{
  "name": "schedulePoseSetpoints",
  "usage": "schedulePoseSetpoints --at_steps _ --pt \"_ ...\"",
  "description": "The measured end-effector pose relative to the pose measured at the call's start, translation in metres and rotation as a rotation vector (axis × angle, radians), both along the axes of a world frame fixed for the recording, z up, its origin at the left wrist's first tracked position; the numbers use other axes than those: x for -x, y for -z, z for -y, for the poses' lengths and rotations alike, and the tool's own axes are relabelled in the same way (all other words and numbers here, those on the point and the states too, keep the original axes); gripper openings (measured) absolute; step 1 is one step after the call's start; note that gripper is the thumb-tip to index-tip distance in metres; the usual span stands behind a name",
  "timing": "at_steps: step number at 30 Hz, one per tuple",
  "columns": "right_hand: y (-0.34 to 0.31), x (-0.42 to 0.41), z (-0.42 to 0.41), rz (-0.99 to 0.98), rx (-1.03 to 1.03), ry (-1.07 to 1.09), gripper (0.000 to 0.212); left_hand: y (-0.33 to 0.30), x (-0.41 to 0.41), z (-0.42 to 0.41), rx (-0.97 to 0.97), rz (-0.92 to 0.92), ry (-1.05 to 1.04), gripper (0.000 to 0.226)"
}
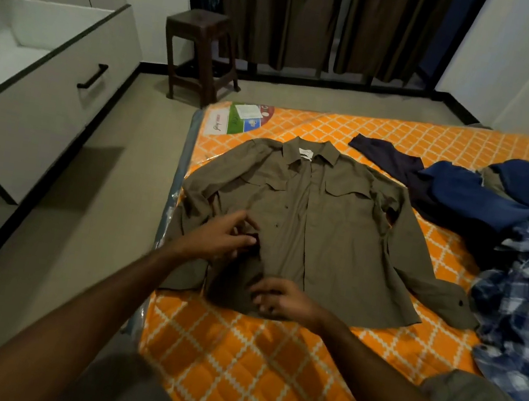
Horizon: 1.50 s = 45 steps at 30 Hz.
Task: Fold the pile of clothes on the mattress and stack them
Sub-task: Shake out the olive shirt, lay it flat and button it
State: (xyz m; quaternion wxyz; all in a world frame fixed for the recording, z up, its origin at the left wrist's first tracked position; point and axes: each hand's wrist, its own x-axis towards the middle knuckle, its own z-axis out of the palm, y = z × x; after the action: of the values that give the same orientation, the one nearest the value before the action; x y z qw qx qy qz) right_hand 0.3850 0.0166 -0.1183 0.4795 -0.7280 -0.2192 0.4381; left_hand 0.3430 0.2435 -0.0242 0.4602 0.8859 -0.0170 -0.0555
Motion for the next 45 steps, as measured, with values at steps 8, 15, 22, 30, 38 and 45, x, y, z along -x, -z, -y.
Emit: schedulePoseSetpoints --at_steps 8,15,22,30,38,45 --pt "-0.004 -0.01 -0.029 -0.649 -0.131 0.623 0.062 0.092 0.05 0.009 -0.788 0.016 -0.112 0.075" --pt "-0.012 -0.021 -0.04 -0.549 -0.02 0.65 0.04 0.101 0.068 -0.009 -0.731 0.142 -0.256 0.043" --pt "-0.028 -0.04 -0.04 -0.367 -0.108 0.517 0.046 0.073 0.053 -0.01 -0.685 0.252 -0.277 0.037" --pt "-0.103 -0.06 0.033 0.366 -0.531 0.747 0.042 0.078 0.062 -0.023 -0.849 0.189 -0.046 0.037" --pt "0.005 -0.017 0.049 -0.179 -0.006 0.694 0.045 0.091 0.075 -0.028 -1.036 0.219 -0.043 0.062" --pt "0.011 -0.008 0.053 -0.061 0.031 0.557 0.04 0.09 0.07 -0.026 -1.294 0.245 0.297 0.036"
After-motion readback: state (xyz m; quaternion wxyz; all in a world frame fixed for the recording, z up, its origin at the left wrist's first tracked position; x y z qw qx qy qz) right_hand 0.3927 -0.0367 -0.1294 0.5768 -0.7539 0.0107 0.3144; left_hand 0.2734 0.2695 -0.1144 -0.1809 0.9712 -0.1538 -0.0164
